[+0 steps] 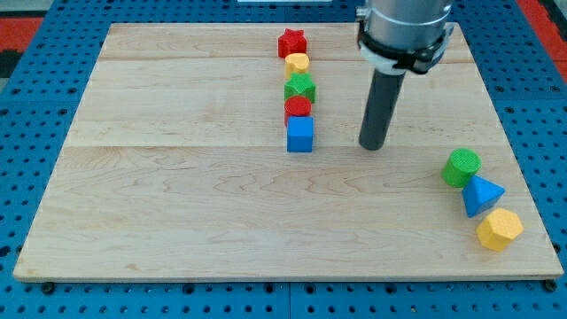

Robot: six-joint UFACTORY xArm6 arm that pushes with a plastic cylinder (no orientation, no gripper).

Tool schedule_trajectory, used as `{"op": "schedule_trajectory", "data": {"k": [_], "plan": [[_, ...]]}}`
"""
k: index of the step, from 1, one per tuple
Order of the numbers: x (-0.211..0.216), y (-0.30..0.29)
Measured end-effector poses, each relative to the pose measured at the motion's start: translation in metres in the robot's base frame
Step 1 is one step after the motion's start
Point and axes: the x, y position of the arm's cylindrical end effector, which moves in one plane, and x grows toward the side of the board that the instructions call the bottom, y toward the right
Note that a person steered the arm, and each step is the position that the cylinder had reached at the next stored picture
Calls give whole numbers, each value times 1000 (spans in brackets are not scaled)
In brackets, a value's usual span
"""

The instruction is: Adjust the green circle to the top of the blue triangle

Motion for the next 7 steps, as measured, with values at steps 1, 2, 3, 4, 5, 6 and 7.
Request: {"op": "schedule_trajectory", "data": {"k": [1,2,3,4,5,6,7], "plan": [[7,-15],[8,-15],[35,-14],[35,-3],[24,23],[27,47],[30,51]]}}
